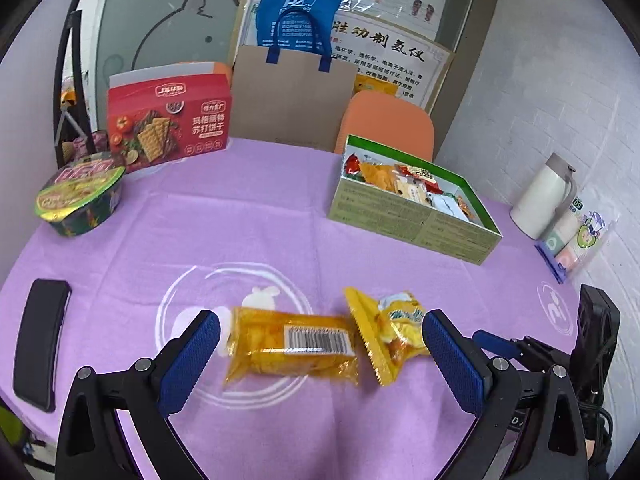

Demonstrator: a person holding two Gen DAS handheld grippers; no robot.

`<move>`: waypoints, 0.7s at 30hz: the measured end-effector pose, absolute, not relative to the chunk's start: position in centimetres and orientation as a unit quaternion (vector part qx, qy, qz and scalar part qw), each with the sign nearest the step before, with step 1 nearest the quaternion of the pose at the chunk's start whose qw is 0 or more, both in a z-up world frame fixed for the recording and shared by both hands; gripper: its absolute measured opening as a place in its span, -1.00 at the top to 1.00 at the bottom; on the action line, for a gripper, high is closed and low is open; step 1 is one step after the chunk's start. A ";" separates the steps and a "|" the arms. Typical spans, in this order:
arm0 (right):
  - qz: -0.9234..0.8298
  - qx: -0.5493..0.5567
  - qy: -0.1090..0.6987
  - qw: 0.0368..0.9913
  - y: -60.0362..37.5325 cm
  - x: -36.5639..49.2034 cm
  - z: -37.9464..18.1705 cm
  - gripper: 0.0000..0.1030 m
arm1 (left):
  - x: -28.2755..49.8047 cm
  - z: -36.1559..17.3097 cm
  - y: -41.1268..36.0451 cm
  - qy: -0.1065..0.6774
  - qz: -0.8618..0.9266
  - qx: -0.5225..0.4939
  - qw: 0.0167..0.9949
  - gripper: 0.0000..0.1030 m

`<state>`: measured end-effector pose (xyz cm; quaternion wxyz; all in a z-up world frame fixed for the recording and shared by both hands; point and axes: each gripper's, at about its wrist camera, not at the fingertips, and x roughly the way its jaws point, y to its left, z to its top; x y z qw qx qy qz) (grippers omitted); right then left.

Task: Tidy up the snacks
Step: 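Move both grippers down to the yellow snack pack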

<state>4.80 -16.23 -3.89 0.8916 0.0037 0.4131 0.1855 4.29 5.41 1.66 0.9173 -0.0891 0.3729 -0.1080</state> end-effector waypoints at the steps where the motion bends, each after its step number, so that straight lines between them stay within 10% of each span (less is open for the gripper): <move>1: 0.187 -0.002 0.417 0.890 -15.9 5.1 -4.1 -0.22 | 3.9 1.1 5.7 0.377 -0.109 -0.095 0.915 -0.99; 4: 0.196 -0.013 0.421 0.885 -15.2 5.8 -4.7 -0.20 | 3.0 0.0 6.4 0.390 -0.112 -0.114 0.907 -0.99; 8: 0.217 0.011 0.441 0.871 -14.8 6.1 -5.4 0.61 | 2.0 -0.8 6.6 0.395 -0.110 -0.113 0.905 -0.99; 12: 0.278 0.021 0.441 0.853 -14.1 3.6 -5.0 0.71 | 1.8 -1.4 6.4 0.405 -0.124 -0.128 0.897 -0.98; 16: 0.273 0.030 0.418 0.866 -15.1 2.6 -3.8 0.64 | 2.0 -1.9 5.3 0.416 -0.154 -0.153 0.883 -0.85; 19: 0.243 0.016 0.399 0.884 -15.9 3.5 -3.0 -0.11 | 2.6 -1.9 4.1 0.422 -0.174 -0.162 0.875 -0.83; 21: 0.242 0.015 0.388 0.889 -16.2 4.3 -2.7 -0.22 | 3.0 -1.5 3.5 0.418 -0.186 -0.170 0.873 -0.82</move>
